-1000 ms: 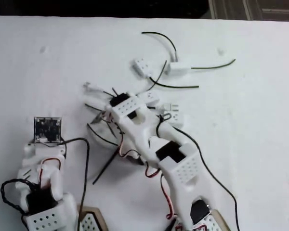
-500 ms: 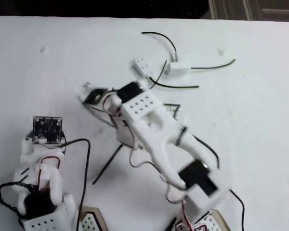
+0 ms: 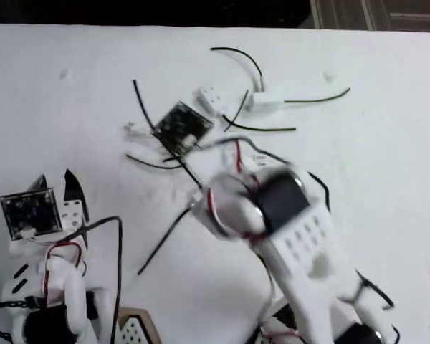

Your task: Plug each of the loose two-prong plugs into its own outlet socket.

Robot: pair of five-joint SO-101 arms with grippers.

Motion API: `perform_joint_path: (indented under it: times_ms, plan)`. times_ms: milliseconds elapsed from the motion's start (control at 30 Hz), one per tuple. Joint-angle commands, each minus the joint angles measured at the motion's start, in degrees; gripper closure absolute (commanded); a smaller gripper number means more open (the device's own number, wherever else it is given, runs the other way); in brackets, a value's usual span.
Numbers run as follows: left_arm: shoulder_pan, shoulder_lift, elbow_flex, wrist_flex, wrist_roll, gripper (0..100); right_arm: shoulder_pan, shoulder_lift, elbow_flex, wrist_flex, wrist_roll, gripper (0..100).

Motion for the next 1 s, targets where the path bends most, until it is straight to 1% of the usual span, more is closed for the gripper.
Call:
perform_joint_path:
  times_ms: [0,67,200,300,667,767,867,967]
  plan:
    - [6.46,0.31,-2.46,-0.26,5.27,79,-4.18,-7.69,0.97,0.04,-2.29,98.1]
    - [10.33,0.31,-2.55,-0.35,7.03,78,-6.81,-10.33,1.67,-0.40,-3.25,98.1]
    - [20.18,0.31,-3.43,-0.44,7.30,78,-10.33,-13.23,4.31,-2.86,-3.08,98.1]
    - [25.27,0.31,-4.40,-0.44,7.30,78,-10.68,-13.49,6.51,-4.97,-2.99,98.1]
    - [40.57,0.31,-5.89,0.09,7.03,78,-10.68,-13.41,15.21,-13.14,-2.90,98.1]
    - [44.79,0.31,-6.07,2.55,2.64,78,-10.68,-13.41,16.97,-14.64,-2.90,98.1]
    - [47.08,0.31,-6.15,4.40,0.62,78,-10.59,-13.41,18.29,-15.78,-2.90,98.1]
    - [46.11,0.31,-5.80,4.48,0.62,78,-10.42,-13.32,18.99,-16.31,-2.90,98.1]
